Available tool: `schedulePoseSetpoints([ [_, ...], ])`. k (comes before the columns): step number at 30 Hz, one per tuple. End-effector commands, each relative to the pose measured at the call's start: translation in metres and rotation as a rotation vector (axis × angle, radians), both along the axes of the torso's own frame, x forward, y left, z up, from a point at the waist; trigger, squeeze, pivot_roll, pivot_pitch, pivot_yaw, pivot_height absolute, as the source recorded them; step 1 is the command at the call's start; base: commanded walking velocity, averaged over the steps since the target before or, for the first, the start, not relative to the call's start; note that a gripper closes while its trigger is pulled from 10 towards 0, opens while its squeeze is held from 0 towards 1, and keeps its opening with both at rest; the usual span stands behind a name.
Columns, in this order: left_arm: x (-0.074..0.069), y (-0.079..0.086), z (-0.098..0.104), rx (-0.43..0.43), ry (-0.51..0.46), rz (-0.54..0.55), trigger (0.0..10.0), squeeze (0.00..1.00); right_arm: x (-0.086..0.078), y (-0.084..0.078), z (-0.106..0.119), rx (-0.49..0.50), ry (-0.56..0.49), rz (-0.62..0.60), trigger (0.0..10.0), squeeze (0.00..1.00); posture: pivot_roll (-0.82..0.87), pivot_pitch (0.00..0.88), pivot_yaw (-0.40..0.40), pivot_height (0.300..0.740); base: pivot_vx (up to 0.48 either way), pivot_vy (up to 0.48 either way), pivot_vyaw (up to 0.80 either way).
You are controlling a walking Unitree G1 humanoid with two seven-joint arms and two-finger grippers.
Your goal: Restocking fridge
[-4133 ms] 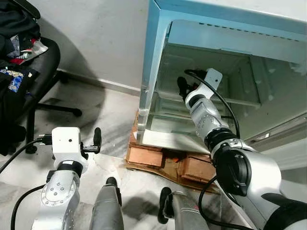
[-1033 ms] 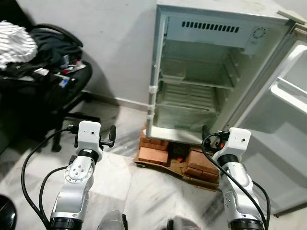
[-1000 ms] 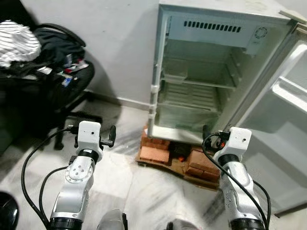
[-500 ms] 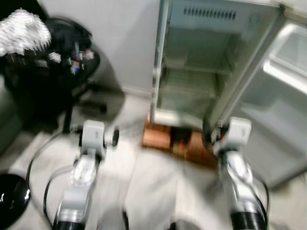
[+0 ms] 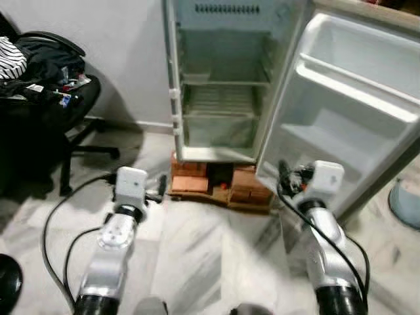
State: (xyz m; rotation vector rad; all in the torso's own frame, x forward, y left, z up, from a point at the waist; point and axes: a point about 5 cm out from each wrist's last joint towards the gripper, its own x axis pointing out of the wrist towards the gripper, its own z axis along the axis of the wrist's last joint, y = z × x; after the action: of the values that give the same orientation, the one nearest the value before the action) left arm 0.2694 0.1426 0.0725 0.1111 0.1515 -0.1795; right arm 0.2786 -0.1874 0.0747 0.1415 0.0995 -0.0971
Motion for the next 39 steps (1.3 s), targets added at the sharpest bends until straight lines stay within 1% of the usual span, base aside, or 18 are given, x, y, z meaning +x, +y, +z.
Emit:
schedulePoseSetpoints([
  [1, 0.0, 0.006, 0.0, 0.028, -0.004, 0.008, 10.0, 0.0, 0.004, 0.005, 0.004, 0.008, -0.016, 0.011, 0.0, 0.0, 0.06, 0.065, -0.025, 0.74, 0.0, -0.48, 0.0],
  [3, 0.0, 0.006, 0.0, 0.033, -0.003, 0.005, 10.0, 0.0, 0.005, 0.007, 0.004, 0.009, -0.018, 0.017, 0.0, 0.0, 0.06, 0.064, -0.024, 0.74, 0.0, -0.48, 0.0],
  [4, 0.0, 0.006, 0.0, 0.033, -0.002, 0.005, 10.0, 0.0, 0.005, 0.008, 0.004, 0.01, -0.018, 0.022, 8.2, 0.0, 0.06, 0.064, -0.024, 0.74, 0.0, -0.48, 0.0],
  [5, 0.0, 0.007, 0.0, 0.031, -0.001, 0.006, 10.0, 0.0, 0.006, 0.009, 0.004, 0.011, -0.018, 0.027, 8.2, 0.0, 0.06, 0.063, -0.024, 0.74, 0.0, -0.48, 0.0],
  [6, 0.0, 0.007, -0.001, 0.034, -0.001, 0.005, 10.0, 0.0, 0.006, 0.009, 0.004, 0.014, -0.019, 0.028, 10.0, 0.04, 0.06, 0.062, -0.025, 0.74, 0.0, -0.48, 0.0],
  [7, 0.0, 0.007, -0.001, 0.036, -0.002, 0.005, 10.0, 0.0, 0.006, 0.009, 0.004, 0.017, -0.02, 0.029, 10.0, 0.04, 0.06, 0.062, -0.025, 0.74, 0.0, -0.48, 0.0],
  [8, 0.0, 0.007, -0.001, 0.037, -0.002, 0.005, 10.0, 0.0, 0.006, 0.01, 0.004, 0.025, -0.023, 0.032, 10.0, 1.0, 0.06, 0.061, -0.024, 0.74, 0.0, -0.48, 0.0],
  [10, 0.001, 0.007, -0.001, 0.04, -0.003, 0.005, 10.0, 0.0, 0.007, 0.011, 0.006, 0.031, -0.036, 0.05, 10.0, 1.0, 0.06, 0.061, -0.024, 0.74, 0.0, -0.48, 0.0],
  [15, 0.002, 0.008, -0.002, 0.06, 0.011, 0.016, 10.0, 0.0, 0.009, 0.013, 0.007, -0.004, -0.045, 0.078, 10.0, 1.0, 0.06, 0.058, -0.024, 0.74, 0.0, -0.48, 0.0],
  [19, 0.003, 0.007, -0.002, 0.061, 0.007, 0.01, 10.0, 0.0, 0.011, 0.011, 0.007, -0.002, -0.045, 0.069, 10.0, 1.0, 0.06, 0.055, -0.025, 0.74, 0.0, -0.48, 0.0],
  [23, 0.002, 0.004, -0.003, 0.06, 0.005, -0.002, 10.0, 0.0, 0.01, 0.014, 0.005, 0.011, -0.035, 0.107, 10.0, 1.0, 0.06, 0.053, -0.026, 0.74, 0.0, -0.24, 0.0],
  [24, 0.002, 0.004, -0.003, 0.059, 0.007, -0.004, 10.0, 0.0, 0.009, 0.016, 0.002, 0.014, -0.024, 0.128, 10.0, 0.92, 0.06, 0.052, -0.026, 0.74, 0.0, 0.0, 0.0],
  [25, 0.002, 0.004, -0.003, 0.059, 0.007, -0.004, 10.0, 0.0, 0.009, 0.016, 0.002, 0.014, -0.024, 0.128, 10.0, 0.92, 0.06, 0.052, -0.026, 0.74, 0.0, 0.0, 0.0],
  [26, 0.002, 0.004, -0.003, 0.059, 0.007, -0.005, 10.0, 0.0, 0.008, 0.019, -0.001, 0.021, -0.005, 0.154, 10.0, 0.04, 0.06, 0.053, -0.025, 0.74, 0.0, 0.0, 0.0],
  [27, 0.003, 0.003, -0.002, 0.059, 0.007, -0.006, 10.0, 0.0, 0.007, 0.02, -0.004, 0.014, 0.015, 0.17, 10.0, 0.0, 0.06, 0.062, -0.027, 0.74, 0.0, 0.0, 0.0],
  [30, 0.003, 0.003, -0.002, 0.06, 0.005, -0.005, 10.0, 0.0, 0.006, 0.022, -0.009, 0.014, 0.033, 0.187, 10.0, 0.0, 0.06, 0.06, -0.028, 0.74, 0.0, -0.16, 0.0],
  [33, 0.003, 0.007, -0.001, 0.066, 0.001, 0.022, 10.0, 0.0, 0.008, 0.021, -0.005, -0.051, 0.004, 0.187, 10.0, 0.0, 0.06, 0.062, -0.027, 0.74, 0.0, -0.16, 0.0],
  [39, 0.002, 0.009, -0.002, 0.076, 0.005, 0.03, 10.0, 0.0, 0.015, 0.017, 0.005, -0.069, -0.042, 0.163, 10.0, 0.0, 0.06, 0.061, -0.026, 0.74, 0.0, -0.079, 0.0],
])
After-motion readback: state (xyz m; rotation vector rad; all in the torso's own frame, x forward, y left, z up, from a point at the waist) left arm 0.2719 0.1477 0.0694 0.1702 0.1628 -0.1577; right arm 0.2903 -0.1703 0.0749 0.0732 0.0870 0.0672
